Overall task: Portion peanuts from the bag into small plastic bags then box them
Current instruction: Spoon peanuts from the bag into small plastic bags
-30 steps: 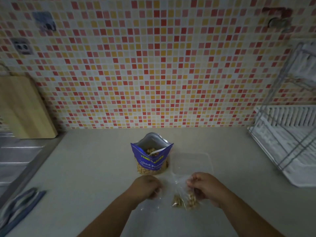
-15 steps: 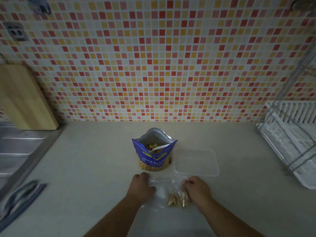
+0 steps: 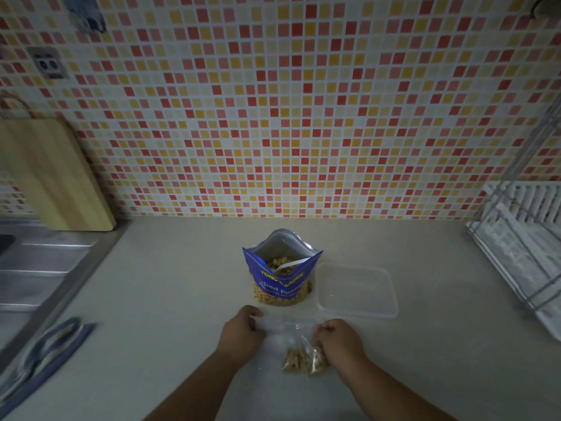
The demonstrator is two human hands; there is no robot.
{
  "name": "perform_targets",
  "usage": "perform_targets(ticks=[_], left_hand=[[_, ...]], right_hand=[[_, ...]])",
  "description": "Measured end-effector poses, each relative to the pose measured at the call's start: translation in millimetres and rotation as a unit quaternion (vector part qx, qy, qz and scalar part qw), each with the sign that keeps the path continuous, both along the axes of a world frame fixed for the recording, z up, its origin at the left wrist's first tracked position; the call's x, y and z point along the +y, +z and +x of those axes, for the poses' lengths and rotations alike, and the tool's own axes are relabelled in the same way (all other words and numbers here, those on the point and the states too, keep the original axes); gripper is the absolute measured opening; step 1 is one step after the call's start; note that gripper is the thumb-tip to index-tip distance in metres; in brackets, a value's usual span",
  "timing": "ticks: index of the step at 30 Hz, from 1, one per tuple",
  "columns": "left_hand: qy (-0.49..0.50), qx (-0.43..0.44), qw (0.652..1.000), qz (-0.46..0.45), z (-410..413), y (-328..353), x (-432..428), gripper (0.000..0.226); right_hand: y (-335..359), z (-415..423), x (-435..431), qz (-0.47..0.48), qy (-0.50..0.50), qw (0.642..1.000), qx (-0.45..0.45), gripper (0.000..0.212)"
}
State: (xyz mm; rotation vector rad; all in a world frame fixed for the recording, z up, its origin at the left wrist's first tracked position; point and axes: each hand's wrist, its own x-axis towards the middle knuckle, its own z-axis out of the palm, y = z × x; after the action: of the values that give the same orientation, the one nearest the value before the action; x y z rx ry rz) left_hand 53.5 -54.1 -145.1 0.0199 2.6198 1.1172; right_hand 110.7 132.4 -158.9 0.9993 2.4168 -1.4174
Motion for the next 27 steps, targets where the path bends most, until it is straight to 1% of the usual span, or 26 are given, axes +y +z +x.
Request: perform_targets(ticks=[3,6,8,10,11,12,13,14,16,17,19,20,21,23,26,27], left_hand=[[0.024,-0.043,0.992,0.114,-2.3,10.1,-6.4,0.026],[0.040,-0.092,0.963,0.250,-1.5,20.7,-12.0,0.025],[0.030,-0.109,0.950,0.289,-0.7,27.7,-13.9,0.021],[0.014,-0.114,0.944,0.309,0.7,36.5,-14.5,0.017],[0.003,-0.115,0.942,0.316,1.5,40.6,-14.5,0.016],[-0.010,-0.115,0.940,0.321,2.9,45.5,-13.7,0.014],[-0.025,-0.112,0.938,0.326,4.4,50.4,-12.5,0.013],[-0.038,-0.109,0.937,0.330,5.8,55.3,-10.9,0.012],[-0.057,-0.102,0.930,0.348,8.2,65.2,-6.3,0.017],[-0.064,-0.100,0.926,0.359,8.9,70.7,-3.2,0.020],[-0.081,-0.098,0.919,0.374,8.7,82.0,2.0,0.027],[-0.092,-0.095,0.920,0.370,8.4,89.3,4.2,0.026],[-0.098,-0.082,0.924,0.361,8.1,96.0,6.5,0.021],[-0.087,-0.030,0.940,0.328,6.8,109.6,12.0,0.003],[-0.057,0.097,0.962,0.250,2.7,125.5,19.9,0.030],[-0.060,0.148,0.964,0.212,2.7,131.3,22.5,0.035]], right_hand=[[4.3,2.8,-0.4,0.030,0.018,0.999,0.016,0.011],[5.2,4.6,-1.1,0.068,0.042,0.997,0.022,0.034],[11.9,7.2,-2.0,0.092,0.051,0.994,0.017,0.042],[20.1,8.5,-3.4,0.125,0.078,0.989,0.018,0.040],[26.9,9.2,-4.9,0.140,0.090,0.985,0.035,0.034],[34.1,10.0,-7.0,0.134,0.092,0.985,0.063,0.024],[41.2,10.3,-9.5,0.091,0.087,0.986,0.108,0.012],[51.0,11.0,-13.9,0.022,0.078,0.985,0.150,0.005],[72.2,10.4,-22.8,-0.097,0.055,0.968,0.225,0.010],[82.0,9.1,-25.0,-0.123,0.049,0.959,0.251,0.013],[101.3,4.4,-25.7,-0.123,0.051,0.950,0.283,0.019],[111.9,2.0,-25.7,-0.119,0.057,0.948,0.291,0.021],[120.9,-0.7,-25.0,-0.117,0.061,0.946,0.296,0.022],[136.1,-4.5,-23.1,-0.116,0.060,0.942,0.308,0.019],[152.1,-7.3,-19.4,-0.121,0.042,0.942,0.310,0.011],[156.7,-8.4,-18.9,-0.127,0.043,0.945,0.297,0.013]])
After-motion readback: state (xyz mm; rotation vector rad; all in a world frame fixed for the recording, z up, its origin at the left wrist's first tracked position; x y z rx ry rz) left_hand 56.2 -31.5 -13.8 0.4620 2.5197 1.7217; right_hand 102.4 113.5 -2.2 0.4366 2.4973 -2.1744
